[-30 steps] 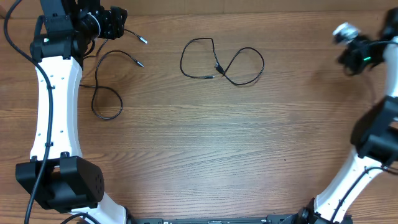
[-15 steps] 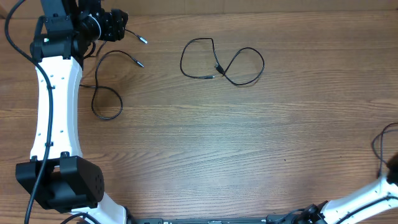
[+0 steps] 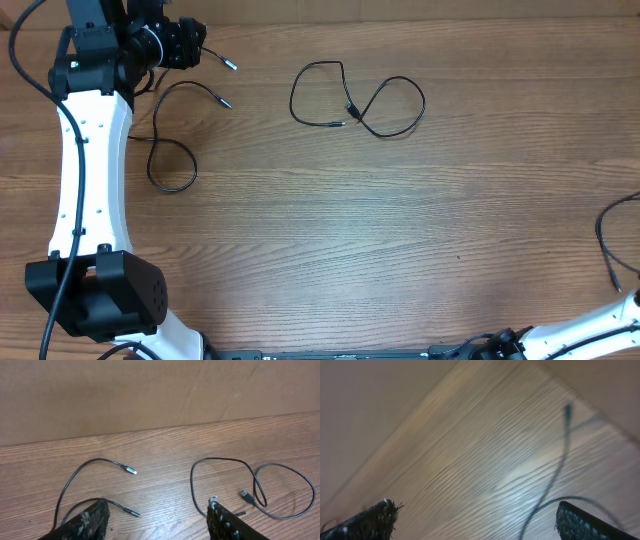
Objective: Untangle cables
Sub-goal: 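Swing the right gripper in from the right toward the cable loop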
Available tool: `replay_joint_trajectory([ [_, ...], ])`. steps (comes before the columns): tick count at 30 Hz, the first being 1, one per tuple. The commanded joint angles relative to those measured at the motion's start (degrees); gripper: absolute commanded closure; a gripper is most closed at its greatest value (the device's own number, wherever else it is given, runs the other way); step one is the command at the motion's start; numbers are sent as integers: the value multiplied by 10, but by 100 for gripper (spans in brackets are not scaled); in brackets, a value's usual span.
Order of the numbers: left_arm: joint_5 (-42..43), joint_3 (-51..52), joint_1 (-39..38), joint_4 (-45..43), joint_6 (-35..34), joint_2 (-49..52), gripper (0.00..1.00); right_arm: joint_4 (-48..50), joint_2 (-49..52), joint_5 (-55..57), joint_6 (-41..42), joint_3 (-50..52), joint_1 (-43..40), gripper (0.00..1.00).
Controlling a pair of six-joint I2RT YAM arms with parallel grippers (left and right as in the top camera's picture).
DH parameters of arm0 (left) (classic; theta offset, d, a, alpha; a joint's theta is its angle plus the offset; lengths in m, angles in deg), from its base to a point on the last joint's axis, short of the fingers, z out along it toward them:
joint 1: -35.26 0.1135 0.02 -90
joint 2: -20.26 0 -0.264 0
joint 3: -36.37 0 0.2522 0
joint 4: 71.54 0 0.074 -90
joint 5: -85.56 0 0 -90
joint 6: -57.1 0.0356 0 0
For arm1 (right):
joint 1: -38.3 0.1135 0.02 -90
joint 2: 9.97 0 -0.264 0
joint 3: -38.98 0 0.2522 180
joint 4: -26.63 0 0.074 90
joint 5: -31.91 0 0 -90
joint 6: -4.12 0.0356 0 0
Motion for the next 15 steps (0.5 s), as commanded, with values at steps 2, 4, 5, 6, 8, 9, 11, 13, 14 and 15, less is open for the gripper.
replay_joint_trajectory([
  [2, 34, -9, -6, 1, -7, -20, 38, -27, -6, 43, -30, 7, 33, 0],
  [4, 44, -9, -6, 3, -8, -20, 38, -43, -6, 77, -27, 22, 47, 0],
  [5, 47, -9, -6, 4, -8, -20, 38, -47, -6, 82, -21, 32, 52, 0],
  [6, 52, -9, -6, 4, -8, -20, 38, -50, -6, 77, -22, 41, 57, 0],
  [8, 60, -9, -6, 7, -8, -20, 38, -54, -6, 50, -51, 58, 69, 0],
  [9, 70, -9, -6, 11, -7, -21, 39, -56, -6, 28, -70, 63, 76, 0],
  [11, 87, -9, -5, 16, -7, -26, 40, -65, -6, -33, -117, 65, 95, 0],
  [13, 99, -9, -2, 12, -7, -36, 41, -68, -7, -66, -136, 65, 120, 0],
  [14, 101, -9, 0, 10, -7, -41, 41, -68, -7, -68, -136, 65, 133, 0],
  [15, 101, -9, 2, 10, -6, -49, 40, -68, -7, -64, -142, 65, 150, 0],
])
